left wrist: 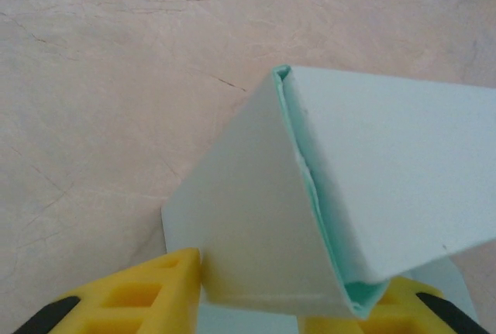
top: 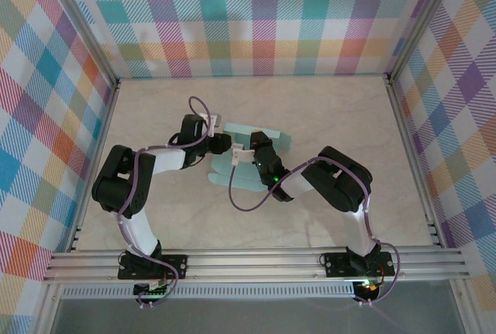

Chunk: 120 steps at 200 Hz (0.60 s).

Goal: Fold the paper box

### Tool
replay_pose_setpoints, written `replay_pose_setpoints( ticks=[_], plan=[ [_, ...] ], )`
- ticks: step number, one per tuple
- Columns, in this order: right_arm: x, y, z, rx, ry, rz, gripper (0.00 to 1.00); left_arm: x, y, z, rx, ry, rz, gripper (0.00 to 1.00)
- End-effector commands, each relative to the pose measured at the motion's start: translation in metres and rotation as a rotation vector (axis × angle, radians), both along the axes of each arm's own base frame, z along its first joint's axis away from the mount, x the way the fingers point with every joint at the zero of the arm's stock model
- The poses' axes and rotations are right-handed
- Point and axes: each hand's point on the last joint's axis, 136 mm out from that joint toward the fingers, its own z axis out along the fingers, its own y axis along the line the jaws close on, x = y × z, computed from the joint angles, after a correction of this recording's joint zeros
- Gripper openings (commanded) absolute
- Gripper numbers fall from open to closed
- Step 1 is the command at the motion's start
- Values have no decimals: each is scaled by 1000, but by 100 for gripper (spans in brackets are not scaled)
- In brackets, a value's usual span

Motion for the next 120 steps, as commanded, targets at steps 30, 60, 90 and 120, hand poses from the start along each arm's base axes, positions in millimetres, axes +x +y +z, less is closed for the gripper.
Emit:
replay_pose_setpoints(
  ticks=[30, 60, 90, 120],
  plan=[
    [-3, 14, -6, 10, 12, 24, 0, 1, -4, 7, 44, -104, 43, 24],
    [-3, 15, -7, 14, 17, 24, 0, 1, -3, 3, 57, -113, 59, 24],
    [-4, 16, -8, 21, 25, 26, 0, 3, -3, 0, 59, -113, 79, 24],
    [-4, 12, -7, 20, 18, -2, 0, 3, -2, 0, 62, -108, 89, 23]
  ],
)
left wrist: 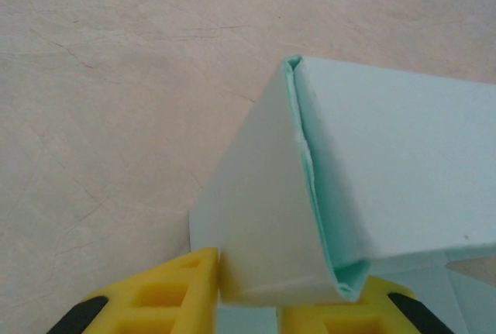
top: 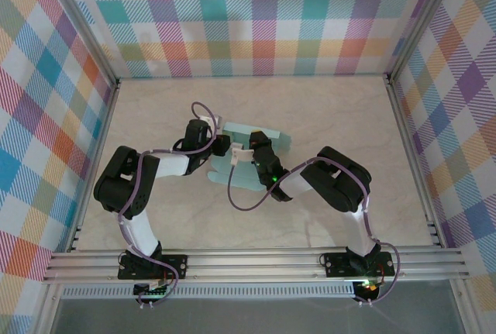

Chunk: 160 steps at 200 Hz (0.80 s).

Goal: Fold the paper box

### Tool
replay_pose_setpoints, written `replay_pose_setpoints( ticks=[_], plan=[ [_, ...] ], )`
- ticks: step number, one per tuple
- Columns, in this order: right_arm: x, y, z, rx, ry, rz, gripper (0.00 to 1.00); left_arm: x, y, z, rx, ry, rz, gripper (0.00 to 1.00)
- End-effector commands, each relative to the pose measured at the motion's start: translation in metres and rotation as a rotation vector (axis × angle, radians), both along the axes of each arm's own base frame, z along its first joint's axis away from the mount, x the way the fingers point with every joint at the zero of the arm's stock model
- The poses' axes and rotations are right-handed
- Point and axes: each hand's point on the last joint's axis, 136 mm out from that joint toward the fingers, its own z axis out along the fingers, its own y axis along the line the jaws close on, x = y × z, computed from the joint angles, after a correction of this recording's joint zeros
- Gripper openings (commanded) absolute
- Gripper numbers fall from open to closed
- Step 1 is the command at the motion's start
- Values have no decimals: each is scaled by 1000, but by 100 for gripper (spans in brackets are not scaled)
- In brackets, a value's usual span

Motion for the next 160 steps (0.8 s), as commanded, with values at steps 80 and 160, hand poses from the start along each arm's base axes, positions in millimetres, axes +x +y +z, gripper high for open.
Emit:
replay_pose_setpoints(
  ticks=[80, 160],
  plan=[
    [-4, 15, -3, 42, 13, 18, 0, -1, -5, 1, 4, -20, 4, 18],
    [-5, 14, 1, 93, 27, 10, 0, 0, -2, -7, 35, -14, 14, 8]
  ],
)
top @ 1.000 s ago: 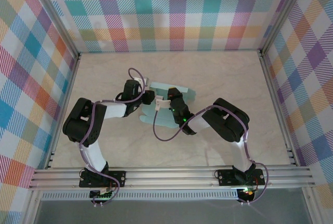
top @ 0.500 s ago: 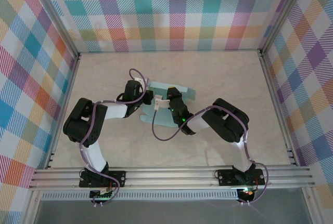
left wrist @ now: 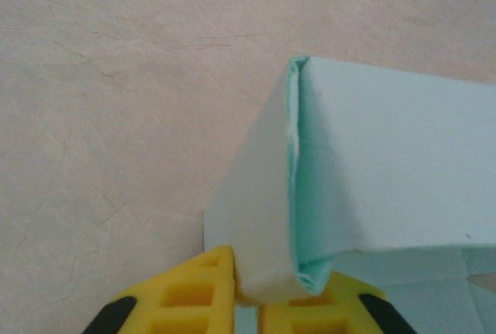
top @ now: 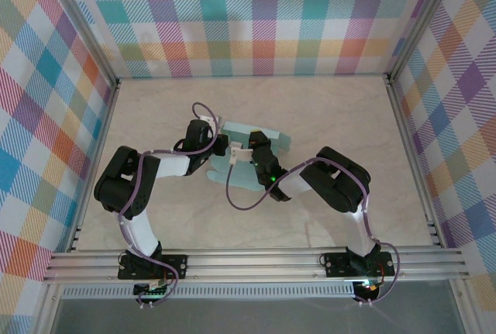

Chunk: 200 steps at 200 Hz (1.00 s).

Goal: Fold the paper box

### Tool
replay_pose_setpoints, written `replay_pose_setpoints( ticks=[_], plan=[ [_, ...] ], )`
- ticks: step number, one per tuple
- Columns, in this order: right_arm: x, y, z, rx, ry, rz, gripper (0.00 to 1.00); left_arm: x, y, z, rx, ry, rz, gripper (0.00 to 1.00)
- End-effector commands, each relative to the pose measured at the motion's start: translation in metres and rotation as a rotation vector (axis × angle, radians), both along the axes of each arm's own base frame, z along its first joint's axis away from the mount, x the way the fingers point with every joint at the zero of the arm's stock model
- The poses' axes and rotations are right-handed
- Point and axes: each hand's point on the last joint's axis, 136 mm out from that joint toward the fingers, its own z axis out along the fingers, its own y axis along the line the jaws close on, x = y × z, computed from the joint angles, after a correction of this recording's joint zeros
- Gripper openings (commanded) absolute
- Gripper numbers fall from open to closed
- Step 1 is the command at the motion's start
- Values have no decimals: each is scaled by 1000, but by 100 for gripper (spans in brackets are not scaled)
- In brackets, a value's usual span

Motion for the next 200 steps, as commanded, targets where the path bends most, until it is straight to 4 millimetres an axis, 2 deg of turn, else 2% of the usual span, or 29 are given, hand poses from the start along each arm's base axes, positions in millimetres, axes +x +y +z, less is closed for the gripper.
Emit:
replay_pose_setpoints(
  ticks=[1, 25, 55, 92, 103, 130, 159, 179, 200],
  plan=[
    [-5, 12, 0, 67, 19, 26, 0, -3, -5, -7, 4, 7, -10, 8],
    [-7, 10, 10, 139, 31, 21, 10, -4, -2, -11, 42, 10, -8, 4],
    [-16, 8, 20, 223, 79, 37, 38, -3, 3, -14, 82, 6, -5, 2],
    [-49, 17, 10, 350, 360, 120, 72, 1, 5, -20, 112, 16, 5, 1],
    [-59, 18, 7, 370, 433, 133, 79, 2, 5, -20, 117, 15, 5, 1],
    [-83, 25, 20, 488, 571, 161, 85, 2, 3, -19, 123, 17, -7, 2],
    [-100, 31, 64, 678, 680, 206, 88, 1, 1, -16, 139, -15, -24, 2],
    [-98, 28, 96, 846, 728, 210, 90, -1, -5, -13, 159, -40, -55, 4],
    [-80, 5, 127, 1098, 730, 176, 89, -4, -16, -11, 156, -35, -105, 6]
  ],
)
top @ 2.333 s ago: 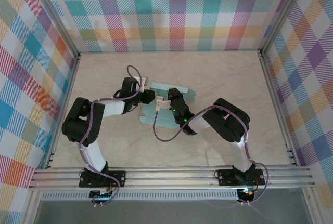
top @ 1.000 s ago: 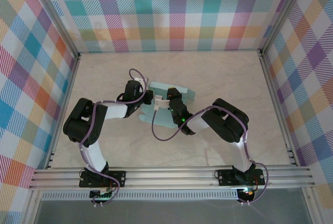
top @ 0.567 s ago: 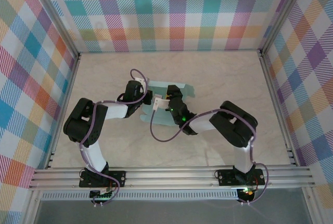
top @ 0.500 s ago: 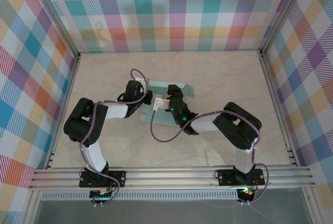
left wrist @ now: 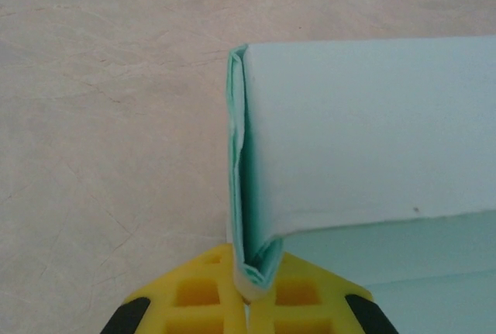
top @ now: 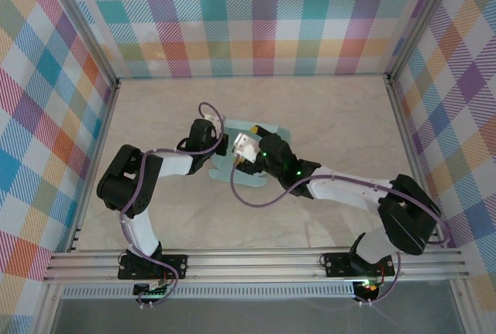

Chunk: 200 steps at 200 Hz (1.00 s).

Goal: Fold the paper box

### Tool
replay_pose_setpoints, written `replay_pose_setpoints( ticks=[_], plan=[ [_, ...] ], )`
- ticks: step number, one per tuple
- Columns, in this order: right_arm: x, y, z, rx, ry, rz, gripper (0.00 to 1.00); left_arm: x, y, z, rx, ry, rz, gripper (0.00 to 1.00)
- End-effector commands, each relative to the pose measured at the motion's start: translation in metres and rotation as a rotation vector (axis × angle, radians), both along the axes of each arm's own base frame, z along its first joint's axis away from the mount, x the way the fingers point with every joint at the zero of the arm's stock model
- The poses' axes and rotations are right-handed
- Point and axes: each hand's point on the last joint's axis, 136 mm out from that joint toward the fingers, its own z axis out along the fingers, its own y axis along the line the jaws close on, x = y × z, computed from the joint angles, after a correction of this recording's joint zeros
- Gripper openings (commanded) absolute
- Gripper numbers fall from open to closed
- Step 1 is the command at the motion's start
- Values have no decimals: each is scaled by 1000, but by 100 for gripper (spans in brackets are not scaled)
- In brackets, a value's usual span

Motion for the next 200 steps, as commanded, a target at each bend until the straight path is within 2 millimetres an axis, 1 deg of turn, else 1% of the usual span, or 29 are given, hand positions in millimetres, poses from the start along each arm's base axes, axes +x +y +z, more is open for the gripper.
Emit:
replay_pose_setpoints(
  ticks=[1, 6, 15, 33, 36, 40, 53, 72, 90, 113, 141, 170, 182, 200],
  plan=[
    [11, -17, 40, 314, 152, -87, 89, -10, -15, -8, 37, 27, -77, 6],
    [17, -25, 47, 363, 165, -106, 89, -11, -17, -9, 37, 29, -90, 7],
    [28, -38, 54, 471, 242, -155, 89, -12, -23, -8, 45, 21, -111, 8],
    [56, -68, 57, 600, 396, -289, 89, -15, -32, -8, 61, 17, -145, 9],
    [60, -72, 53, 612, 429, -307, 89, -16, -34, -8, 65, 18, -154, 10],
    [66, -77, 55, 635, 465, -331, 89, -17, -37, -9, 72, 21, -168, 10],
    [83, -89, 44, 676, 604, -418, 89, -19, -43, -12, 101, 28, -197, 10],
    [102, -99, 25, 722, 745, -518, 87, -22, -51, -15, 113, 37, -233, 9],
    [111, -93, 7, 746, 927, -525, 87, -23, -55, -16, 111, 39, -243, 10],
    [113, -72, -14, 740, 1096, -459, 87, -25, -58, -19, 125, 33, -253, 10],
    [111, -46, -29, 713, 1259, -345, 88, -30, -62, -21, 136, 11, -270, 10],
    [111, -29, -46, 691, 1358, -266, 85, -34, -63, -24, 134, 8, -268, 11],
    [111, -26, -59, 651, 1383, -272, 84, -36, -63, -23, 118, 2, -265, 11],
    [108, -18, -71, 617, 1408, -253, 81, -37, -65, -24, 100, 5, -265, 12]
  ],
)
